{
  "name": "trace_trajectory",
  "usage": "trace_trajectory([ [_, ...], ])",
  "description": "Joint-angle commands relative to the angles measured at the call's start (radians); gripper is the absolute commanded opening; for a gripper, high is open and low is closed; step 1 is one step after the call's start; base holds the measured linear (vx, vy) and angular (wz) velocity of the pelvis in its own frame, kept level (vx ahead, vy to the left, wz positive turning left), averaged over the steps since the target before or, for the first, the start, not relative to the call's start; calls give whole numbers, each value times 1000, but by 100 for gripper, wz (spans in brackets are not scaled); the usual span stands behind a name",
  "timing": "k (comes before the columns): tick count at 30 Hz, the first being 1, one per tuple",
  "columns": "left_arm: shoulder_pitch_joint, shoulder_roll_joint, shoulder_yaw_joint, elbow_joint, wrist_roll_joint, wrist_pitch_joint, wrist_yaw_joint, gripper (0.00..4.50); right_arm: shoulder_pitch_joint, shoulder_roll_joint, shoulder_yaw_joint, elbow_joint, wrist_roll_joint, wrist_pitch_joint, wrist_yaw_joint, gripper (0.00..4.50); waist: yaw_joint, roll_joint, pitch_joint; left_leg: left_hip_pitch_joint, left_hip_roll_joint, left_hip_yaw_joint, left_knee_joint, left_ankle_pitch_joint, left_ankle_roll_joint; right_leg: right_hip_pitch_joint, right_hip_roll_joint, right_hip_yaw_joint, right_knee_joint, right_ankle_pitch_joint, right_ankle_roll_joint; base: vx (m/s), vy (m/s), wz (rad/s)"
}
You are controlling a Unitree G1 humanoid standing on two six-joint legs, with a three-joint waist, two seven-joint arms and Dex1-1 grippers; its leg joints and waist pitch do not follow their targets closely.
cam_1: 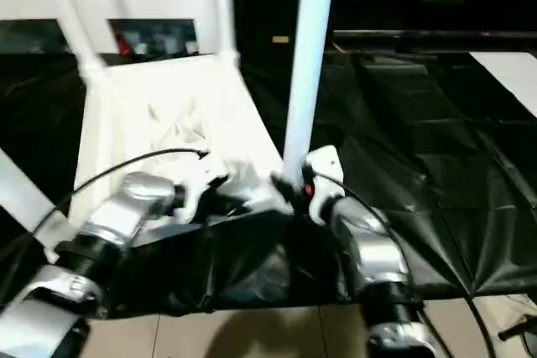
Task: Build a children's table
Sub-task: Rotate leg to tighten
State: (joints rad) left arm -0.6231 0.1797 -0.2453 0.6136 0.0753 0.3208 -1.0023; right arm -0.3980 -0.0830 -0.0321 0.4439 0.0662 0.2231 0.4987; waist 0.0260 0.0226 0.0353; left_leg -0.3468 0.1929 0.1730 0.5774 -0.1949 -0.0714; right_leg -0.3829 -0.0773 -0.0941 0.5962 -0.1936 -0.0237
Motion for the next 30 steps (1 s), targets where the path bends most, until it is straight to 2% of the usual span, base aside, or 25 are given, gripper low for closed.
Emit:
trace_trajectory([
  [1,-12,-70,-35,6,-13,9,16,0,-8,82,67,58,13,33,-14,301,2,-2,-43,-6,36,-15,-72,-221,35,41,-76,56,-93,-326,-165,0,0,0],
  [3,-14,-66,-38,5,-11,6,15,0,-15,90,67,60,17,27,-4,305,2,1,-44,-3,36,-14,-71,-229,38,39,-76,57,-94,-324,-170,0,0,0],
  [5,-15,-64,-37,5,-9,6,13,0,-16,87,69,57,15,25,0,336,3,1,-44,-4,38,-14,-72,-219,41,41,-74,57,-91,-288,-174,0,0,0],
  [8,-9,-31,-39,-2,-9,-15,-26,0,-10,32,86,20,3,9,74,354,2,2,-44,-5,36,-14,-72,-231,47,44,-74,56,-91,-284,-177,0,0,0],
  [9,-7,-14,-39,-2,-15,-22,-43,0,3,-17,113,-11,-9,-4,133,366,4,1,-44,-7,36,-14,-71,-223,52,46,-74,56,-91,-280,-175,0,0,0],
  [10,-6,-12,-39,-2,-14,-24,-45,0,5,-24,115,-16,-8,-3,143,377,6,0,-45,-6,36,-12,-69,-215,56,47,-74,56,-90,-272,-175,0,0,0],
  [11,-7,11,-41,6,-13,-42,-66,0,39,-113,141,-79,1,7,255,377,7,-2,-46,-8,36,-11,-66,-193,66,48,-75,58,-88,-243,-180,0,0,0],
  [12,-8,20,-41,10,-12,-49,-73,0,54,-154,150,-106,4,10,301,377,11,-4,-47,-9,36,-11,-65,-180,73,51,-73,57,-87,-227,-178,0,0,0],
  [13,-10,30,-40,17,-10,-58,-81,0,75,-208,155,-141,11,14,358,377,16,-2,-50,-5,39,-9,-61,-154,93,49,-71,59,-80,-171,-188,0,0,0],
  [15,-12,39,-39,25,-7,-67,-88,0,98,-267,152,-176,23,23,417,377,22,-6,-51,-11,38,-8,-58,-119,117,53,-74,58,-72,-112,-211,0,0,0],
  [18,-13,48,-37,31,-7,-76,-94,0,125,-322,143,-213,35,32,467,377,25,-8,-48,-10,38,-8,-58,-128,119,53,-74,55,-76,-147,-214,0,0,0],
  [20,-10,58,-39,37,-6,-91,-101,0,167,-391,136,-271,56,52,524,377,31,-11,-45,-8,39,-8,-59,-156,116,53,-74,55,-85,-231,-189,0,0,0],
  [24,-3,68,-43,37,-16,-112,-122,0,205,-437,134,-331,75,64,543,377,29,-13,-43,-10,36,-9,-61,-174,107,50,-74,52,-94,-299,-165,0,0,0],
  [27,3,75,-48,36,-14,-129,-127,0,223,-436,137,-383,101,99,561,377,26,-13,-42,-10,38,-12,-62,-179,107,48,-72,52,-95,-313,-157,0,0,0],
  [30,12,74,-40,30,-19,-151,-117,0,230,-423,143,-417,125,132,561,377,26,-13,-45,-11,40,-12,-61,-157,110,48,-74,53,-88,-268,-168,0,0,0],
])
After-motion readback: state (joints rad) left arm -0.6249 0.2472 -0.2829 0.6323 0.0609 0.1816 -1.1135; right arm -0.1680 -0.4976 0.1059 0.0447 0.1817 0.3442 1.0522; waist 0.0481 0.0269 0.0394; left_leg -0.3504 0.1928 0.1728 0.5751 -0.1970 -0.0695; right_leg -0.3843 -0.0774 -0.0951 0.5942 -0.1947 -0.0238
